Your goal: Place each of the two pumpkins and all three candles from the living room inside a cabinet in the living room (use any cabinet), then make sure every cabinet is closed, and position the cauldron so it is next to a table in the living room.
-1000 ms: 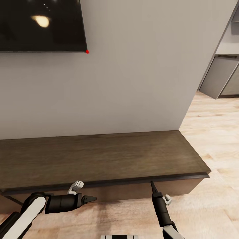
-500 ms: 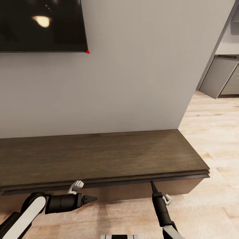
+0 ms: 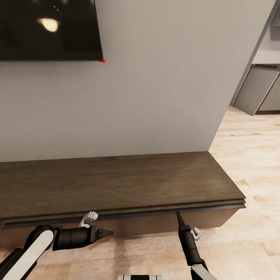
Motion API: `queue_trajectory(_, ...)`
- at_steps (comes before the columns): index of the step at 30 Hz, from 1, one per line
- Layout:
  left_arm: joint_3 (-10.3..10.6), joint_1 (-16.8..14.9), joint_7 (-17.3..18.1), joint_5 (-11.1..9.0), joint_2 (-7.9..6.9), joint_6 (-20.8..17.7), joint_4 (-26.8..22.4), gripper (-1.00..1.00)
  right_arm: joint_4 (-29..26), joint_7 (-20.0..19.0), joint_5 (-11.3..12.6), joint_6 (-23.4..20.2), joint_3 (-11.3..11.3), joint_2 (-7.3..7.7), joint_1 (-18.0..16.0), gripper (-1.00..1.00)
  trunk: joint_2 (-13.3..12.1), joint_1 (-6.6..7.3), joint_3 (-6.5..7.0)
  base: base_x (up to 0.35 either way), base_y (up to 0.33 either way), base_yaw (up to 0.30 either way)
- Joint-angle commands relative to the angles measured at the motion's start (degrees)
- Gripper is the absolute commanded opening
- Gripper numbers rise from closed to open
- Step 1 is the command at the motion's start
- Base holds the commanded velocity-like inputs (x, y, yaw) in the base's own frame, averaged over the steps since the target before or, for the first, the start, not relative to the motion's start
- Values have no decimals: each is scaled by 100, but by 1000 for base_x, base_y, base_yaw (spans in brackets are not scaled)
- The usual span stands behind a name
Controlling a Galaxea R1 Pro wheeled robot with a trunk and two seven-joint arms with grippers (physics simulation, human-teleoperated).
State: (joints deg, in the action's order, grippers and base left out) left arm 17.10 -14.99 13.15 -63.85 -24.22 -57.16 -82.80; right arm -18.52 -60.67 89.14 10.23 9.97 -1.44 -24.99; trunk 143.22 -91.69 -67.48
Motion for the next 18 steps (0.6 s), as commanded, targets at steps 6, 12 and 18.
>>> queue_trajectory(6,3,-4,53,45,-4,-5,1,100,-11,-43,42,32,68,3,-6,-100,2,2,-4,-109,0,0)
queue_trajectory(12,-1,-4,50,46,-4,-4,1,100,-4,-43,41,24,71,10,-6,-100,2,2,-4,-28,0,0)
queue_trajectory(18,4,-4,50,41,-4,-5,1,100,-3,-65,-24,26,76,20,-6,-100,2,2,-4,-27,0,0)
